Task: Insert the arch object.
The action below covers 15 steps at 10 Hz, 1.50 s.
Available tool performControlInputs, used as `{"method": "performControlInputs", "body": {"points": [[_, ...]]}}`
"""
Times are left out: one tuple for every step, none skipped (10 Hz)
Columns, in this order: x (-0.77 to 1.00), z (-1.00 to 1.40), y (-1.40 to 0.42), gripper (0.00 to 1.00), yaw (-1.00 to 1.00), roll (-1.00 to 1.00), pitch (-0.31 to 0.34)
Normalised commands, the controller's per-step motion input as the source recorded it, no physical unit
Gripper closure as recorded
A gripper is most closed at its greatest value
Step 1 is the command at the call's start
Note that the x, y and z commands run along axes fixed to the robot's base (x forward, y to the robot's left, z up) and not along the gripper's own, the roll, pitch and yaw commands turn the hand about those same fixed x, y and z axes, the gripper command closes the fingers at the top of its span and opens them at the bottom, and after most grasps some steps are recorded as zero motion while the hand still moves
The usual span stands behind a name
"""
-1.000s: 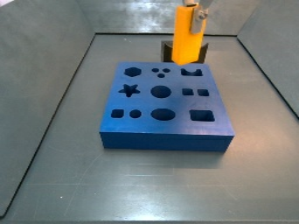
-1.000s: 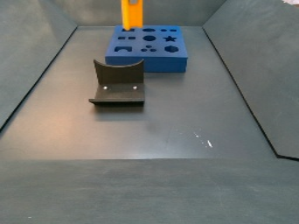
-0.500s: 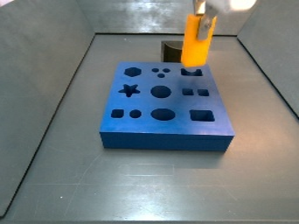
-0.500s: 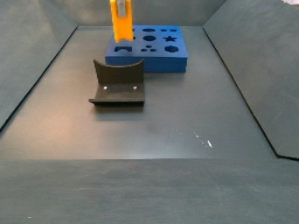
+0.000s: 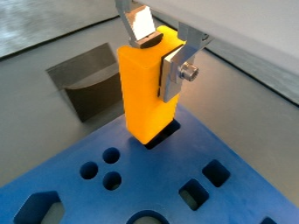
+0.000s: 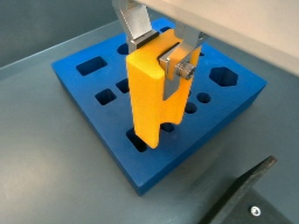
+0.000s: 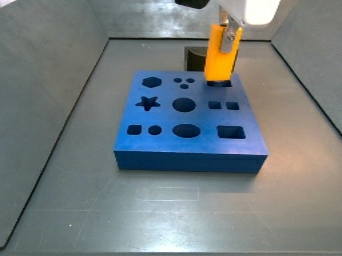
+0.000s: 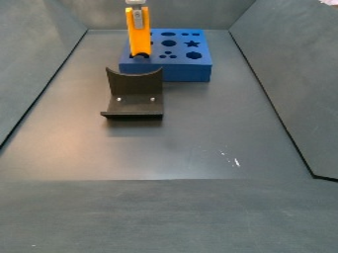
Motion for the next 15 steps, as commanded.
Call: {"method": "performControlInputs", "body": {"points": [[0.32,-0.04,-0.17,1.00,-0.50,0.00,0.000],[0.25,-0.07,-0.13,1.00,-0.35,0.00,0.000],[0.00,-0.15,-0.01,1.00,-0.04,0.03,0.000],[0.00,-0.19,0.00,1.00,0.00,0.07,0.000],[-0.05,-0.15,0.00,1.00,0.00,0.06,0.000],[-0.14,-0.12,0.00,1.00,-0.16,0.04,0.000],[-0.03,-0.11,0.00,1.00,-0.41,0.04,0.000],[-0.04,-0.09,0.00,1.00,-0.44,0.06,0.009],[-0.07,-0.10,0.03,1.00,-0.45,0.09,0.037],[-0.14,-0.12,0.05,1.00,-0.37,0.09,0.039],[-0.32,-0.17,0.01,1.00,-0.12,0.06,0.000],[-0.32,-0.17,-0.01,1.00,0.11,0.13,-0.026],[-0.21,-0.16,-0.07,1.00,0.34,0.18,-0.066],[0.00,-0.21,-0.01,1.00,0.49,0.17,-0.041],[0.27,-0.29,0.00,1.00,0.41,0.11,0.000]]}}
